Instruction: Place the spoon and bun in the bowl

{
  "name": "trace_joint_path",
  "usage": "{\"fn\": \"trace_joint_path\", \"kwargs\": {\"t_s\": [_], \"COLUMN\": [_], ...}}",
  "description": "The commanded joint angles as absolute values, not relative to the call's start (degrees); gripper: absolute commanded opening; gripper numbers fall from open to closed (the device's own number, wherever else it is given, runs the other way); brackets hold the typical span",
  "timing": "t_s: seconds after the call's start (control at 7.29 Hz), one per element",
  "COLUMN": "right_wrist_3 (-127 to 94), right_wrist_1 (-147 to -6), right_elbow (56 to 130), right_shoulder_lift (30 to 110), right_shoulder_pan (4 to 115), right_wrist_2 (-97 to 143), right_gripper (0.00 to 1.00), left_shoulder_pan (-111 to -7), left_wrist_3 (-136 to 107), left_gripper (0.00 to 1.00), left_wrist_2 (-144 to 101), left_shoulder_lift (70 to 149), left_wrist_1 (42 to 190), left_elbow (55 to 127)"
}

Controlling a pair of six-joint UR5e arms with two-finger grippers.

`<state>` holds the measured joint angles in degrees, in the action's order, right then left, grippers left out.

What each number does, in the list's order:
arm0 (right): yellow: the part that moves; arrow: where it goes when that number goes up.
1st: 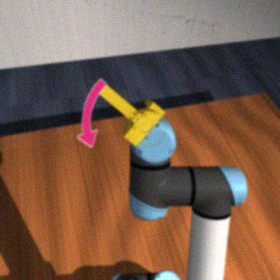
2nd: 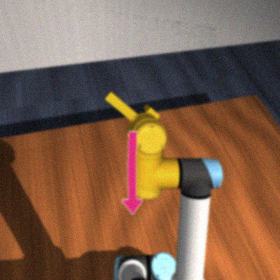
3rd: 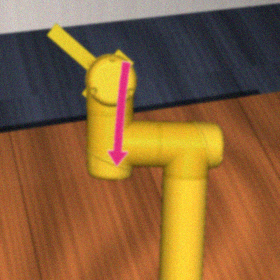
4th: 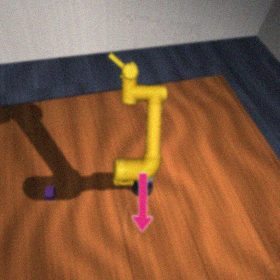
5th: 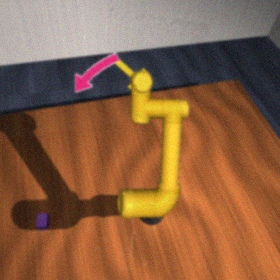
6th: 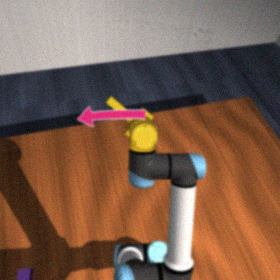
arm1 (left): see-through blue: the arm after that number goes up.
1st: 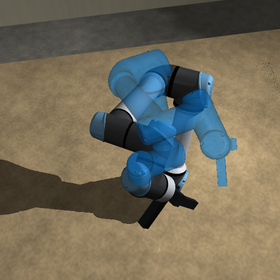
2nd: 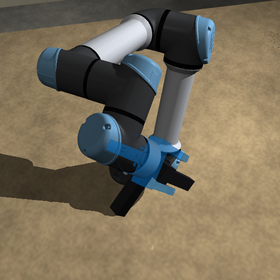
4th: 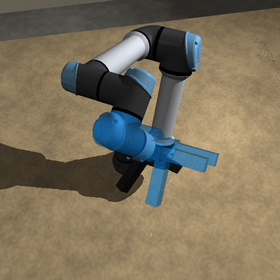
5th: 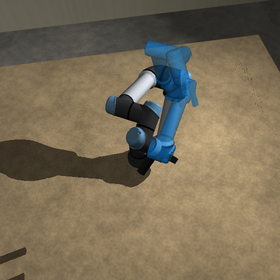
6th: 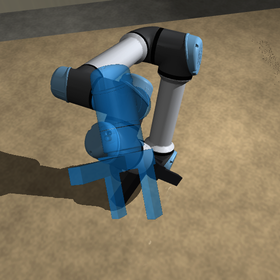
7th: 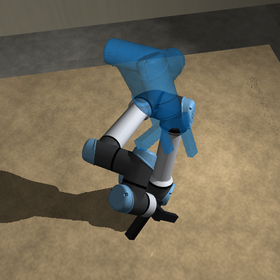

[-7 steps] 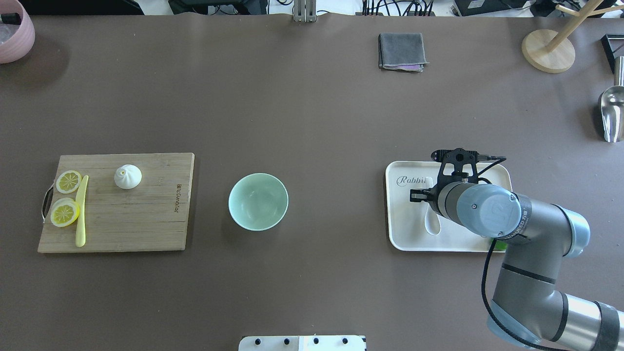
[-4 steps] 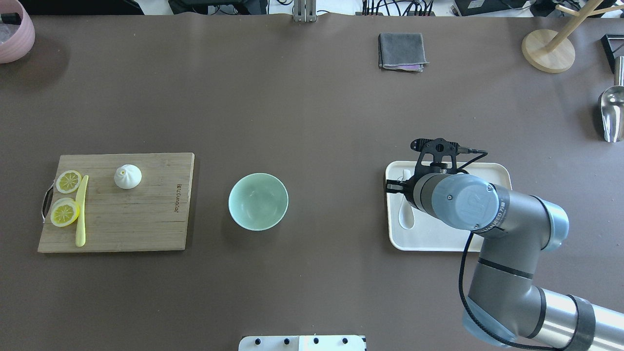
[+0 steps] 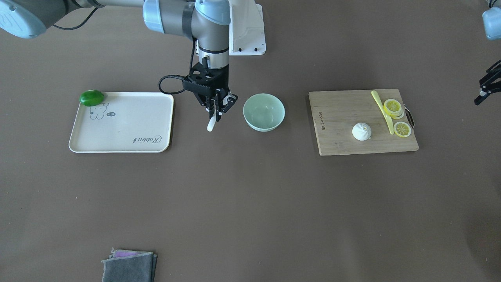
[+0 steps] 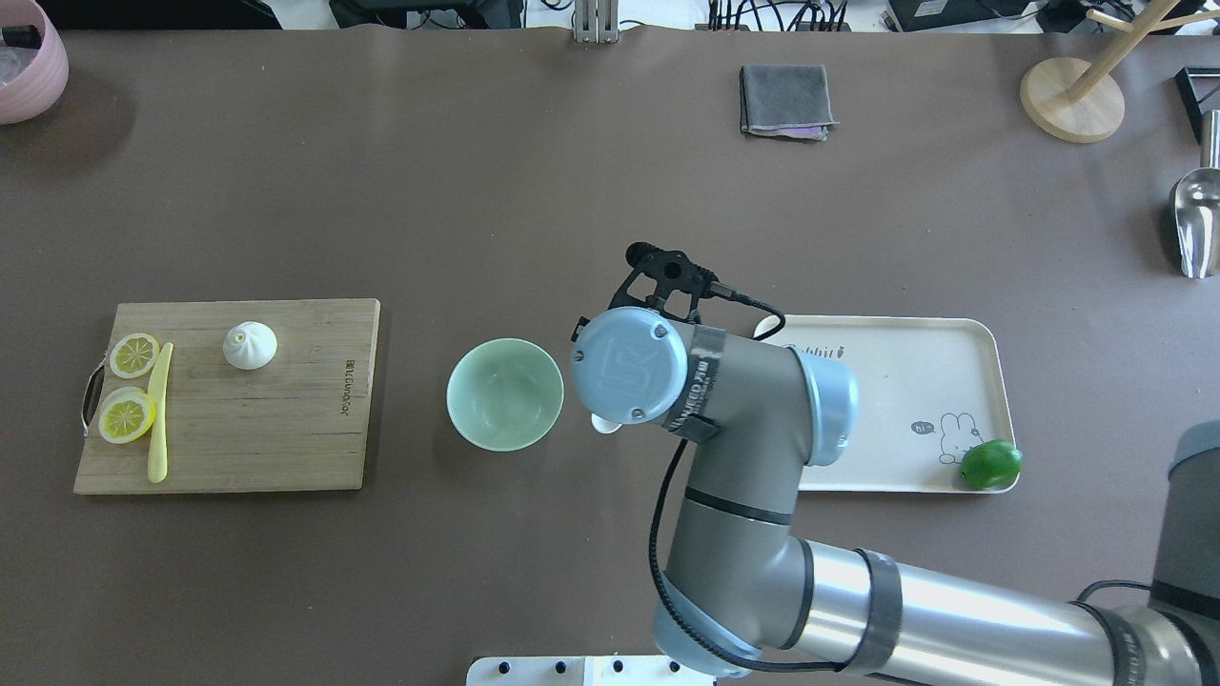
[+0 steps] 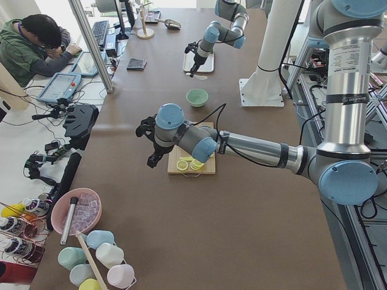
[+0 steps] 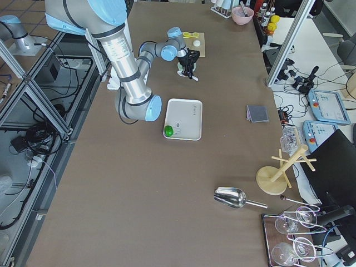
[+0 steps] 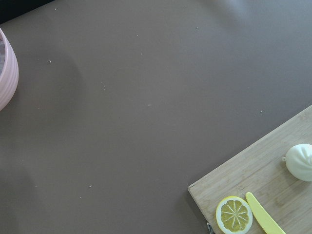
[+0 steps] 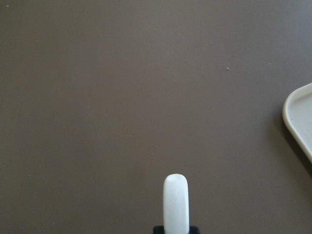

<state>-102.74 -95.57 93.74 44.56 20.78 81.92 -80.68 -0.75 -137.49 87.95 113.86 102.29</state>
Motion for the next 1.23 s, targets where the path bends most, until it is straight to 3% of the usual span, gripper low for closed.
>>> {"fn": "trace_joint_path", "kwargs": {"t_s": [0.0,0.41,0.55,0.69,1.1], "right_wrist_3": [-112.9,-115.1,-114.4,-113.0,-104.3], "right_wrist_1": [-96.0,-95.8,-95.8,-96.1,-98.7], "right_elbow": [83.4,81.7,81.7,81.7,88.2], "right_shoulder_lift": [35.3,33.2,33.4,33.6,34.7], "right_shoulder_pan": [18.6,17.2,17.1,17.0,18.3], "right_wrist_2": [78.6,75.9,75.8,72.2,72.6], "right_gripper": [0.0,0.0,0.39,0.99,1.0], "left_shoulder_pan": [-80.4,-79.9,-79.7,-79.5,-77.5], "left_wrist_3": [-1.0,-1.1,-1.4,-1.8,-6.8], "left_gripper": [0.99,0.99,0.99,0.99,0.99], "left_wrist_2": [-137.5,-137.4,-137.4,-137.3,-137.2], "left_shoulder_lift": [88.0,88.3,88.5,88.6,88.9], "left_wrist_1": [114.0,113.9,114.0,114.0,117.0], "left_elbow": [102.2,102.1,101.7,101.7,102.2]}}
